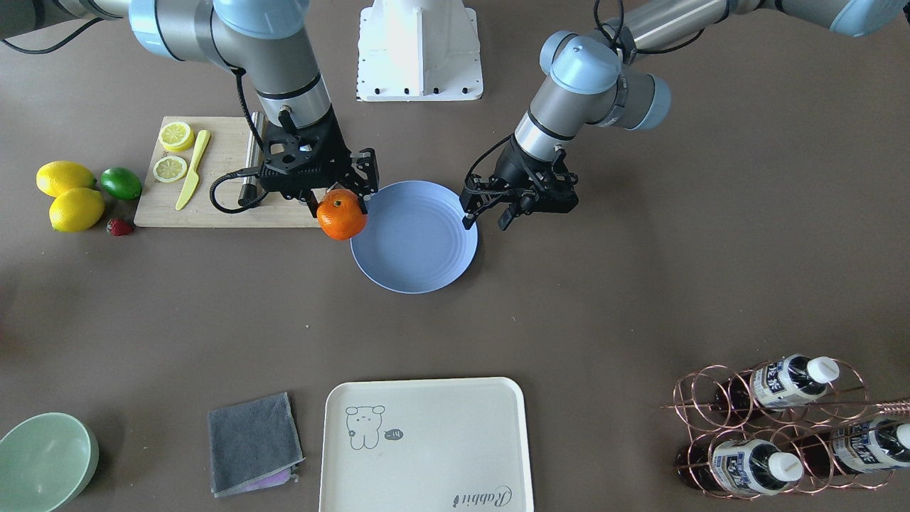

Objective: Pick orange to plate
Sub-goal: 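Lower the orange onto the plate, open right gripper while left arm withdraws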

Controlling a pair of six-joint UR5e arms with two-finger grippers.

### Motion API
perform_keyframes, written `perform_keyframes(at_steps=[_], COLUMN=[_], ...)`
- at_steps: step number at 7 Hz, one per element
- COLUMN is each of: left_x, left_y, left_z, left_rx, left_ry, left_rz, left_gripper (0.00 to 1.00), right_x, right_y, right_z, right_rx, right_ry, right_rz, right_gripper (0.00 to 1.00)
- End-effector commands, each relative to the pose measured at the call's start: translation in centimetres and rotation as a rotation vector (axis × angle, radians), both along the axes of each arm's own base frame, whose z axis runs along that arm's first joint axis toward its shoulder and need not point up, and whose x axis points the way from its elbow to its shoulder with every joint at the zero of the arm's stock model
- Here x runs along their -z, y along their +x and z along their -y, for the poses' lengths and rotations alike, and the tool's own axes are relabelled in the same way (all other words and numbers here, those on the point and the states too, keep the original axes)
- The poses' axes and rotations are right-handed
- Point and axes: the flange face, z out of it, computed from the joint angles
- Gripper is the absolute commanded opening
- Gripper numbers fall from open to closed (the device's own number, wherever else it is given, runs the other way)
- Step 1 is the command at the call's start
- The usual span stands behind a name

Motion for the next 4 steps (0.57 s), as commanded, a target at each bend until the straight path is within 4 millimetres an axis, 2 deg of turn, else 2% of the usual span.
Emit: perform_keyframes(at_steps=[1, 2, 3, 4], left_x=[-1.0, -1.6, -2.8, -5.1], left_y=[-5.5, -8.8, -11.2, -13.2], left_z=[2.4, 4.1, 4.6, 4.3], left_rx=[-0.010, -0.017, -0.041, -0.051], left_ry=[-0.032, -0.059, -0.035, -0.001], left_rz=[-0.021, -0.032, -0.021, 0.013], left_gripper=[0.98, 0.98, 0.98, 0.98], right_x=[1.8, 2.1, 1.2, -0.5], right_y=[-6.1, -9.3, -11.3, -13.7], right_z=[-0.8, -0.6, -1.2, -1.7], right_rx=[-0.006, -0.012, -0.015, -0.009], right_ry=[-0.008, -0.010, 0.020, 0.025], right_rz=[-0.022, -0.052, -0.044, -0.032], right_gripper=[0.00, 0.00, 0.00, 0.00])
